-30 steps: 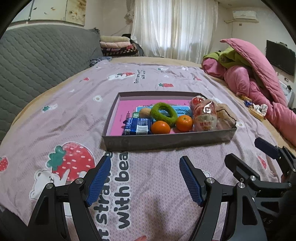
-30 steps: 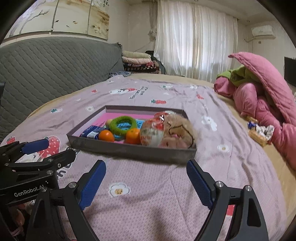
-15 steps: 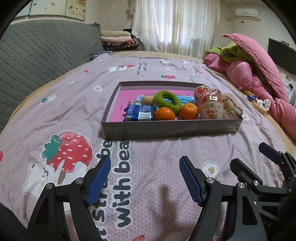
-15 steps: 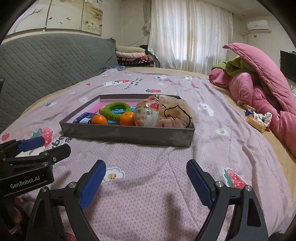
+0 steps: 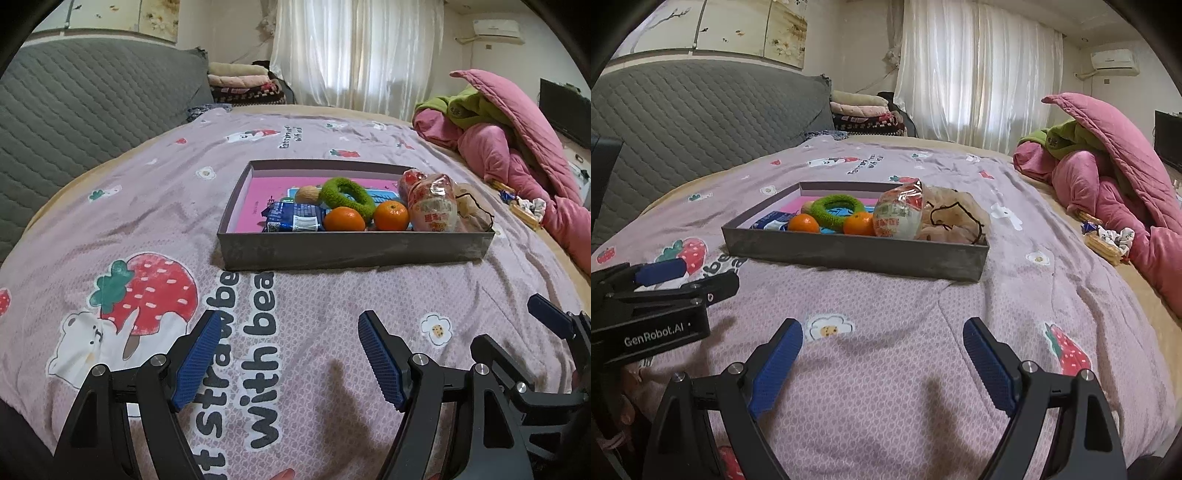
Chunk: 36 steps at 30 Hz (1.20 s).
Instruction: Organize objects
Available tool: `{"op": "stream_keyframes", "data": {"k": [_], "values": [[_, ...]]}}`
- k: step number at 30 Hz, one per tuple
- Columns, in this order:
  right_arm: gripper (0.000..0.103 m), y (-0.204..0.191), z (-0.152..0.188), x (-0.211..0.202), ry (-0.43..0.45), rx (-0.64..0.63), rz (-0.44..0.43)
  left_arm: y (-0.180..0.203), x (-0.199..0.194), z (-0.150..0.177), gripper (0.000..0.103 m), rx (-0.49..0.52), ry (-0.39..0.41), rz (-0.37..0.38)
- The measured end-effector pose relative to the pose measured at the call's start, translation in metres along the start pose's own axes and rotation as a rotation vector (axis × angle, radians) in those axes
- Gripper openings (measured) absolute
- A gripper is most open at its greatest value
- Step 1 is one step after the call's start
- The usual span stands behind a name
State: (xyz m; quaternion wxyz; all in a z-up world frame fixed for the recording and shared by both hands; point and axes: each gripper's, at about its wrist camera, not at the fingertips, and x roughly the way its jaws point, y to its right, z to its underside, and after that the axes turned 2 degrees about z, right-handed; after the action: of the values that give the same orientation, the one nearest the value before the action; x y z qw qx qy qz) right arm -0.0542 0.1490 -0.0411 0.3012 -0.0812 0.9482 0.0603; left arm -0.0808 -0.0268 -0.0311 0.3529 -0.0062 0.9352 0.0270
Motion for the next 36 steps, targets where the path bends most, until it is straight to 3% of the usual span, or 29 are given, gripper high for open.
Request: {"op": "stream_keyframes", "data": {"k": [36], "values": [[0.088,0.0,0.013,0.013,-0.038,-0.001,0.007,0.005,0.009,0.021,0.078,0.032,-0.025,0.023]]}}
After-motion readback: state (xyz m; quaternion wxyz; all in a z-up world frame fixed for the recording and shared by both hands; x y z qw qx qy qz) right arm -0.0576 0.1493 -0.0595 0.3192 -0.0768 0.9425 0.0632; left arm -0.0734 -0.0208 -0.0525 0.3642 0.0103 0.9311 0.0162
